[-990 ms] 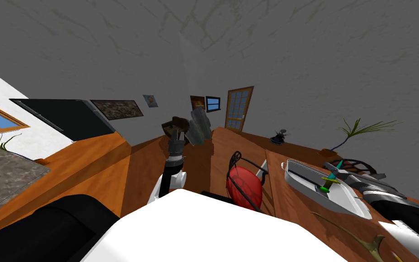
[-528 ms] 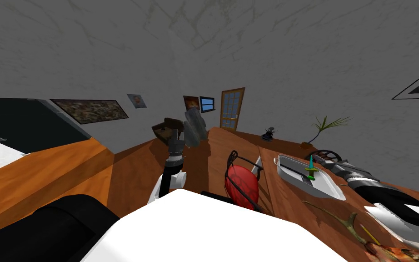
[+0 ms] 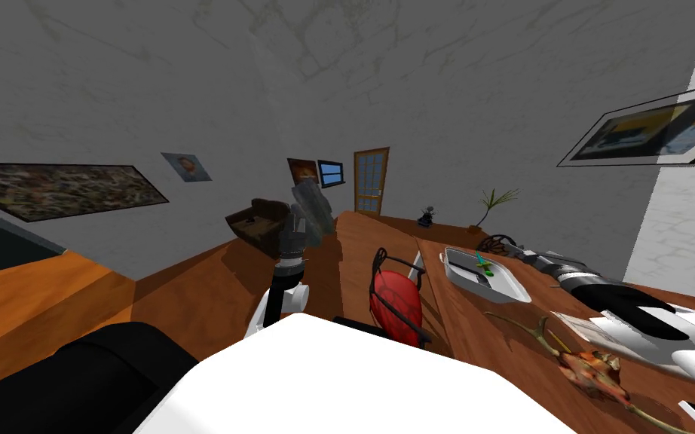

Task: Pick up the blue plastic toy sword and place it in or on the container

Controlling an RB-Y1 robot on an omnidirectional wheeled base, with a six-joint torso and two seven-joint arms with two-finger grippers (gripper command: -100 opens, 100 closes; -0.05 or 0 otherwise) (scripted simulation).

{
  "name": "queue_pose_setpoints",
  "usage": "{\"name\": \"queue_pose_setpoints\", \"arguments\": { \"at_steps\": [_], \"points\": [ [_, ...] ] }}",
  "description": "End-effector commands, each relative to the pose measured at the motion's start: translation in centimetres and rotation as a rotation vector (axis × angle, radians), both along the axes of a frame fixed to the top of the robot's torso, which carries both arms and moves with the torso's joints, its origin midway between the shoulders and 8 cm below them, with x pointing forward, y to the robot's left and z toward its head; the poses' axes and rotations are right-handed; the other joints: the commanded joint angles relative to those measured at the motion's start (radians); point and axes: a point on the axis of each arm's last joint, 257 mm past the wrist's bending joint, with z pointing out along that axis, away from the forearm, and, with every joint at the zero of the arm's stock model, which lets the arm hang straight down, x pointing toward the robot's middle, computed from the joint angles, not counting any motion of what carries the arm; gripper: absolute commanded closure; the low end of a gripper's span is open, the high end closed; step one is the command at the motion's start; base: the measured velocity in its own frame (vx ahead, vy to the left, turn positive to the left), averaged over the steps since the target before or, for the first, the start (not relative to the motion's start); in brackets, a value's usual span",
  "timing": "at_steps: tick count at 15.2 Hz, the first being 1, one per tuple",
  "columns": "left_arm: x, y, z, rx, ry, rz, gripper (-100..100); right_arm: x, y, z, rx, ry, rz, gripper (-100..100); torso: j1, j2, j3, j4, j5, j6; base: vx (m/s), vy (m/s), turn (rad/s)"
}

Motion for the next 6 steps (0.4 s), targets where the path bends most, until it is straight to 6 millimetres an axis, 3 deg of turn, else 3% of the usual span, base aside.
{"name": "queue_pose_setpoints", "arguments": {
  "at_steps": [1, 6],
  "points": [
    [0.0, 0.0, 0.0, 0.0, 0.0, 0.0, 0, 0.0, 0.0, 0.0, 0.0, 0.0, 0.0, -100, 0.0, 0.0, 0.0, 0.0, 0.0, 0.0, 0.023, 0.053, -0.069],
    [0.0, 0.0, 0.0, 0.0, 0.0, 0.0, 0, 0.19, 0.14, 0.13, 0.002, -0.002, 0.004, -100, -0.006, 0.002, 0.001, 0.0, -0.002, 0.0, 0.003, 0.007, -0.001]
  ]
}}
